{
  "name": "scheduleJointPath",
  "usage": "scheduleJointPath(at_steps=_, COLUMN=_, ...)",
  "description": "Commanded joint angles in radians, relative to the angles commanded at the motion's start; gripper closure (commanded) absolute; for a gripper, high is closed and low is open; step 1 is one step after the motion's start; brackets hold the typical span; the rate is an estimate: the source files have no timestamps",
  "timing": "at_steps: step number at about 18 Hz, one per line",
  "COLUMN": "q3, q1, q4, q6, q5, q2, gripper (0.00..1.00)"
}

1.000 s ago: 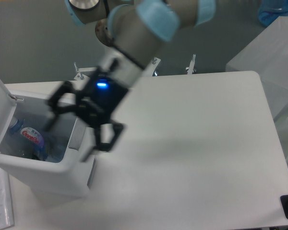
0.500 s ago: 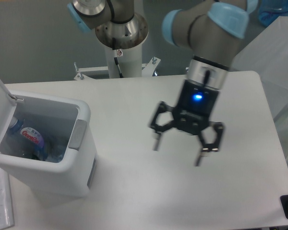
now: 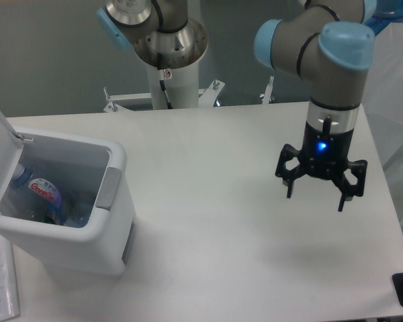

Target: Place the trash in the trash can

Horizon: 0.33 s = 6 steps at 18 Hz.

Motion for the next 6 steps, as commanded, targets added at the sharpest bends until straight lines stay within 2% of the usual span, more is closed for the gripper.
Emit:
scheduleJointPath(at_steps=4, q3=0.09, q1=-0.005, q4=-0.17, q6=0.153, q5=0.08, q2=-0.031, gripper=0.0)
scheduleJointPath(at_steps=6, q3=0.115, q1=-0.005, q4=-0.215, q6=0.169, q5=0.097, q2=-0.04, gripper=0.0)
